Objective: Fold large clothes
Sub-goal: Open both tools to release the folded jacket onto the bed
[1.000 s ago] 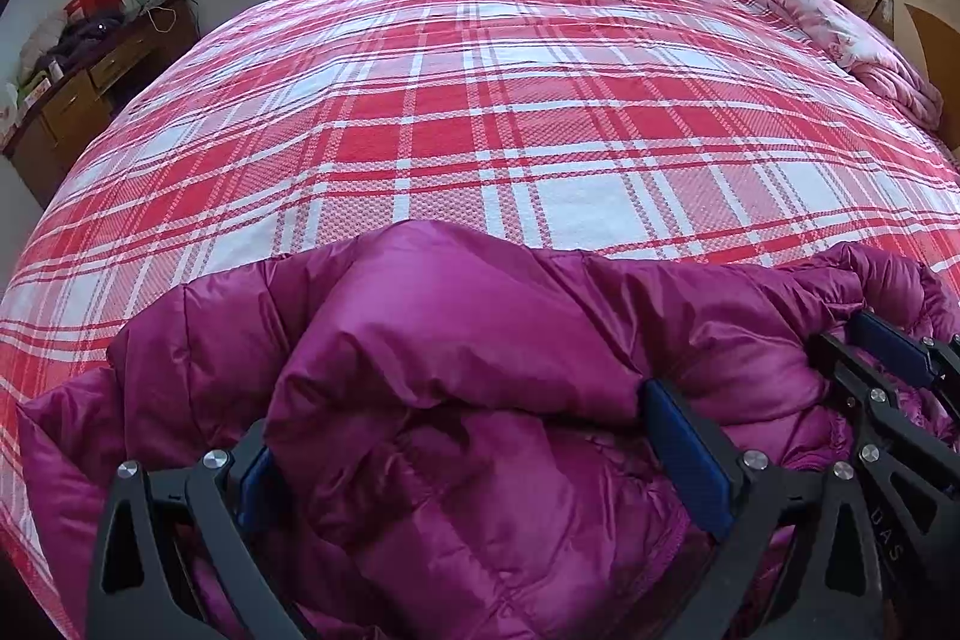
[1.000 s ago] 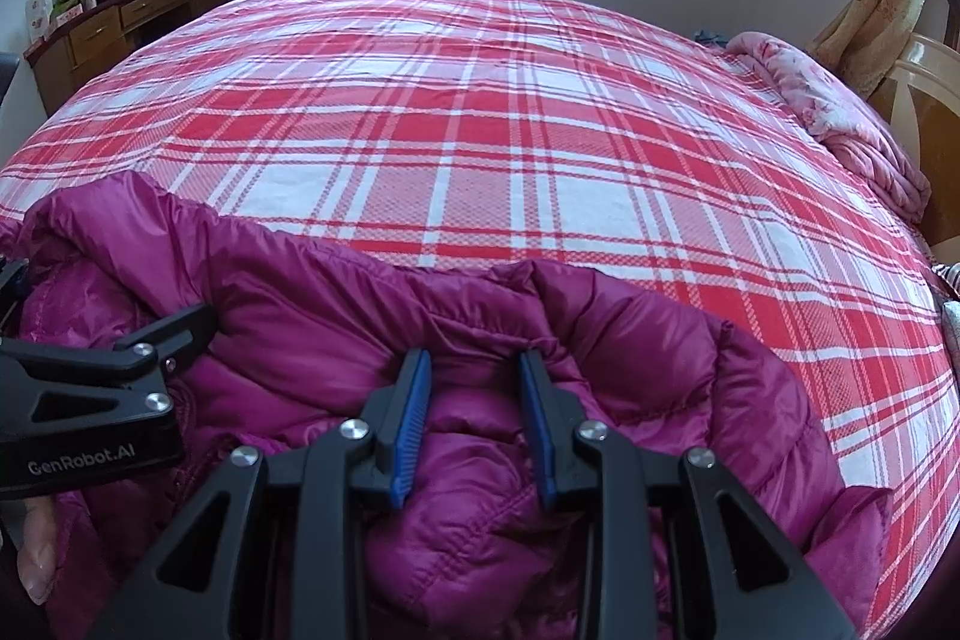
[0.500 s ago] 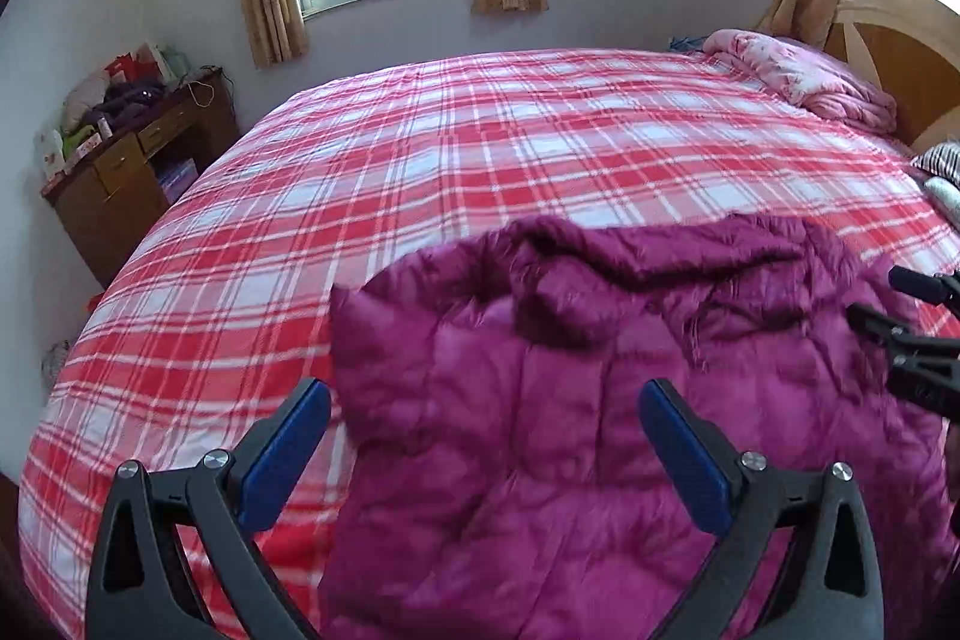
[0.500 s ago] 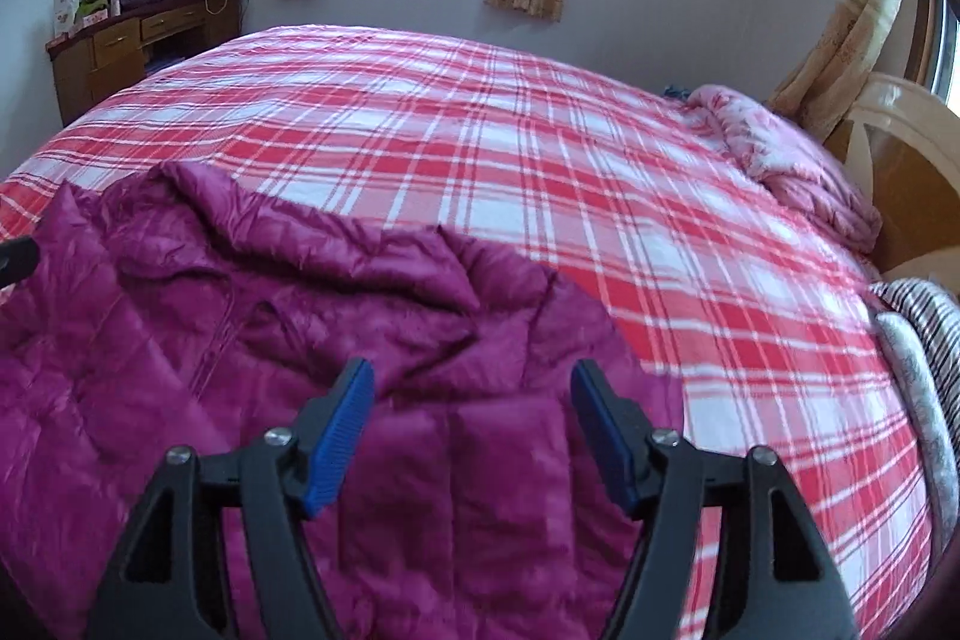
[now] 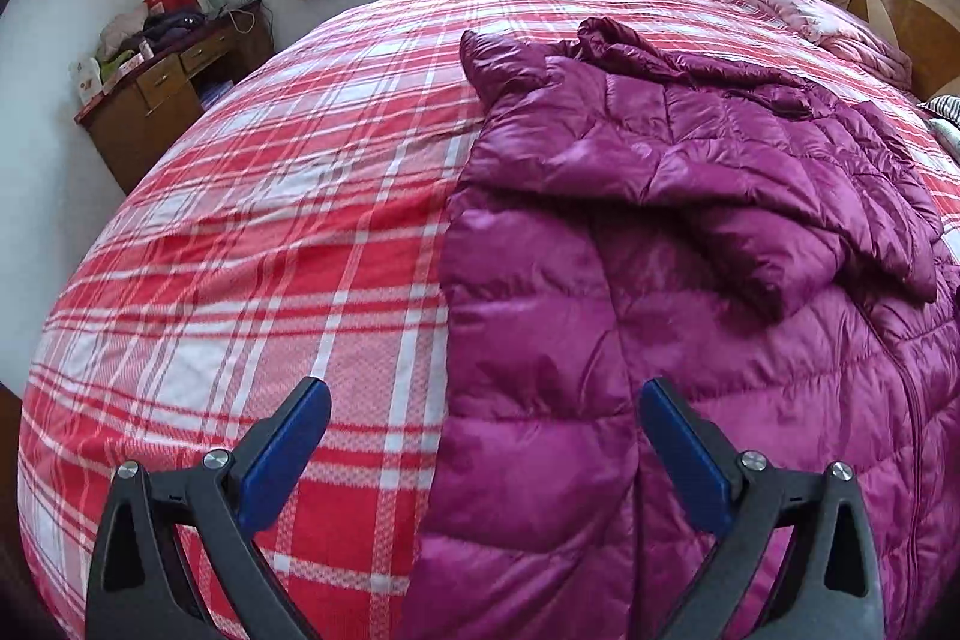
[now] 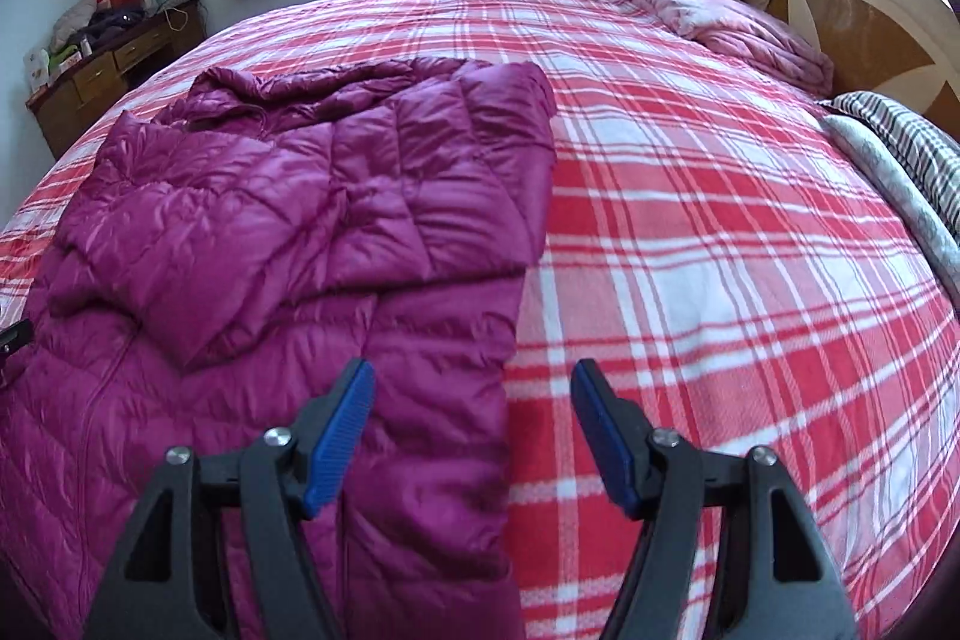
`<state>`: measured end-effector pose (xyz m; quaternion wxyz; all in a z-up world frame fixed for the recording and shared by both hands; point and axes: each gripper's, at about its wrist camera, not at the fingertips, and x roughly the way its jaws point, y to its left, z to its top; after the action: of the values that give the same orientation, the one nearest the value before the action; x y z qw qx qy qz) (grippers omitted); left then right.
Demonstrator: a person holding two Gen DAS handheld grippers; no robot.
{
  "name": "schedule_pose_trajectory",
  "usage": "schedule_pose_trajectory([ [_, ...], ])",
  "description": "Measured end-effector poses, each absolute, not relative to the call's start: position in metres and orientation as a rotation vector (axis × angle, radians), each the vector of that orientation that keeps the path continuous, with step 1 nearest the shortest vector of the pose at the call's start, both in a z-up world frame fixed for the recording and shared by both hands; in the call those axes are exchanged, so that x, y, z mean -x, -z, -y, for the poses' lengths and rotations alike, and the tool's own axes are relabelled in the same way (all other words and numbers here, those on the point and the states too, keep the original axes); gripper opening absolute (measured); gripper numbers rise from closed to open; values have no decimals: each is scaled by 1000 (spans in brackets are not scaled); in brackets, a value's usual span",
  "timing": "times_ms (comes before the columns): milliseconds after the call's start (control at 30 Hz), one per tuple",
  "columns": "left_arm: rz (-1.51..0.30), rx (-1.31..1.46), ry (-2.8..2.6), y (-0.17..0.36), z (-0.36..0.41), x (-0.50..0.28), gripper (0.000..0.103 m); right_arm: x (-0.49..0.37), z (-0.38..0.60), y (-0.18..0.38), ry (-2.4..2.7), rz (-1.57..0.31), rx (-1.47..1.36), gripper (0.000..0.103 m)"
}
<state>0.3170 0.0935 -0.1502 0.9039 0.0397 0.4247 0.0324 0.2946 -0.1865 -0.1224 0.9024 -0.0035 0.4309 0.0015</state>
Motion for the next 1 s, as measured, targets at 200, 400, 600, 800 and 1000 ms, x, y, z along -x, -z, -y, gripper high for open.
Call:
schedule_pose_trajectory([
  [200, -900, -18, -70, 164, -108, -285, 102, -256, 191, 133, 9, -881, -28, 71],
  [400, -886, -9, -64, 169, -115, -244, 102, -217, 194, 138, 3, -884, -31, 72],
  [600, -869, -20, -74, 172, -115, -213, 102, -182, 199, 143, -1, -884, -48, 75],
  [800, -884, -14, -56, 172, -116, -188, 102, -149, 200, 149, -1, -881, -65, 76],
  [1000, -902, -29, -16, 174, -114, -168, 102, -129, 210, 150, -43, -927, -127, 76],
])
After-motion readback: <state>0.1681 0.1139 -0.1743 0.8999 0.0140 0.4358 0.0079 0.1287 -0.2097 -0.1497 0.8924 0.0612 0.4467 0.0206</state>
